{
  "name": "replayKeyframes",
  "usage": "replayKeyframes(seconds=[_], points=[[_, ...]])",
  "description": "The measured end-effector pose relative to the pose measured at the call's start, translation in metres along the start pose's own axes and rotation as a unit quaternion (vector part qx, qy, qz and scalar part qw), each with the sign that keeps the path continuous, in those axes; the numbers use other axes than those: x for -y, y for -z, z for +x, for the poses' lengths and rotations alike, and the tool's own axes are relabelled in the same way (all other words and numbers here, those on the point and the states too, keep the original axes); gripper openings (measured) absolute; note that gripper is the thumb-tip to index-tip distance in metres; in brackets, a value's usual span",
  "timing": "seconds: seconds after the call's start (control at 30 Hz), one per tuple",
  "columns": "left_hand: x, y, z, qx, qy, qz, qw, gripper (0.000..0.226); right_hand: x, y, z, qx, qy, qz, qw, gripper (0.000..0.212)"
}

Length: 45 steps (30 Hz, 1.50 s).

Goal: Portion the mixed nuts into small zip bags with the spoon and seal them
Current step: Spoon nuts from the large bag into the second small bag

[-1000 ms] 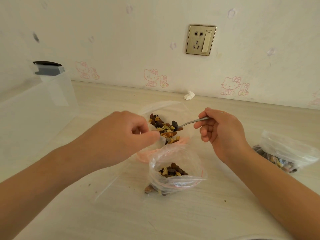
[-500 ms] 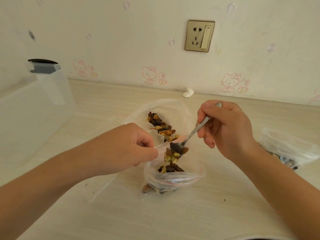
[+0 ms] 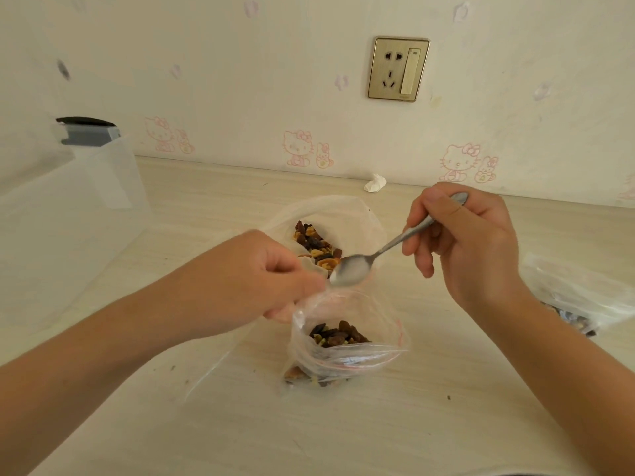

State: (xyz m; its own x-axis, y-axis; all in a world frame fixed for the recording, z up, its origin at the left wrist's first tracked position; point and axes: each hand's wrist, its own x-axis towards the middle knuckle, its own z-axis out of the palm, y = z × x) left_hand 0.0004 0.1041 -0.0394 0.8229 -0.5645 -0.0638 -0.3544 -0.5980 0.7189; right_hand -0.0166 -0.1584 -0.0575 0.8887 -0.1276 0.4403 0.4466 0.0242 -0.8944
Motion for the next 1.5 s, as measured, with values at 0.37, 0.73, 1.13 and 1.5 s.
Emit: replayKeyframes(seconds=[0.37,0.73,1.13,1.5], points=[[0.052,0.022,0.034,-0.157,0.145,-0.033,0.976,0.056,-0.014,0.002,0.004,-0.096,-0.048,-0.139,0.984,0.035],[0.044,0.0,0.05,-0.043,0.165,-0.239,0.956,0.032,-0.026,-0.014,-0.002,-0.032,-0.058,-0.171,0.983,0.033],[0.044,-0.01,0.051,-0.093,0.161,-0.309,0.933,0.025,-0.029,-0.016,-0.001,-0.042,-0.072,-0.177,0.981,0.032],[0.05,-0.01,0.053,-0.024,0.11,-0.429,0.896,0.015,-0.033,-0.014,0.0,-0.055,-0.152,-0.098,0.982,0.029]])
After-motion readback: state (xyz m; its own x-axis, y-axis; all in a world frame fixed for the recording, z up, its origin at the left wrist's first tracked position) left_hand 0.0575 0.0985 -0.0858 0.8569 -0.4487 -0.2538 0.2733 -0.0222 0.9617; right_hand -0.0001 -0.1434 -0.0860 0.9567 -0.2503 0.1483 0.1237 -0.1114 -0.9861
